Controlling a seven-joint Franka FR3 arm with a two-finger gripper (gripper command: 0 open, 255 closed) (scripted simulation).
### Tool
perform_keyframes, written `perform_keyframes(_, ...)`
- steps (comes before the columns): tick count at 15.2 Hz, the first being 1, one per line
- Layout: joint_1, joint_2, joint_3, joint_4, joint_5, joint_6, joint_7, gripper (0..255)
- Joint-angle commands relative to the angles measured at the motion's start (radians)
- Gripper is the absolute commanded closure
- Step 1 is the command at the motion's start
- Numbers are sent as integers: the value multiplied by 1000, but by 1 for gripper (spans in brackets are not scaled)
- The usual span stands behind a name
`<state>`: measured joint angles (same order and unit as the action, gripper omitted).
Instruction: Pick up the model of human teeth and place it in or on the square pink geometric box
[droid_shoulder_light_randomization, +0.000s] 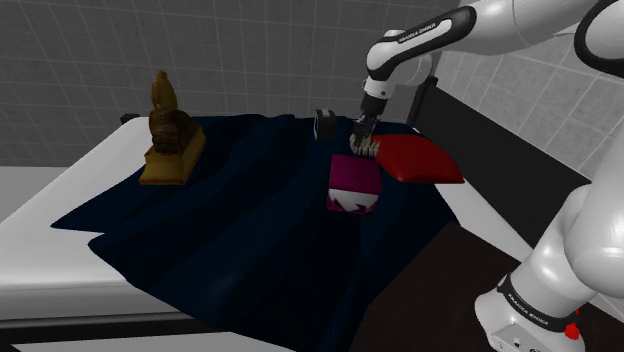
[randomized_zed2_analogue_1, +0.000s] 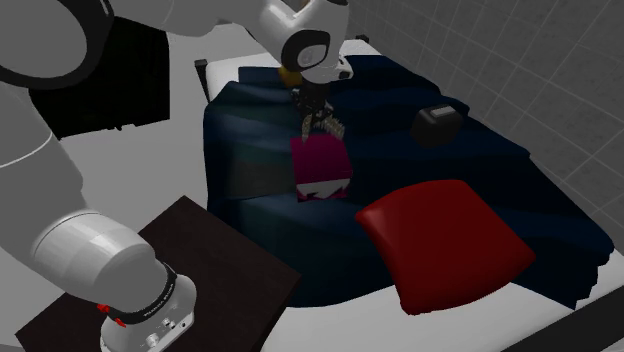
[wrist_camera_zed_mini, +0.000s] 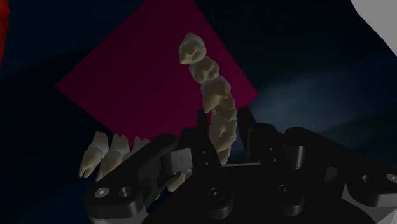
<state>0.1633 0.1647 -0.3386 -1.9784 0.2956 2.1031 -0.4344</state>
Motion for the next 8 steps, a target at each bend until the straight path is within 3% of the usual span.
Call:
perform_keyframes(1,0,15,2,-9,10,22,-7,255)
perform_keyframes(8,-5,63,11,-45,44,100,-42,255)
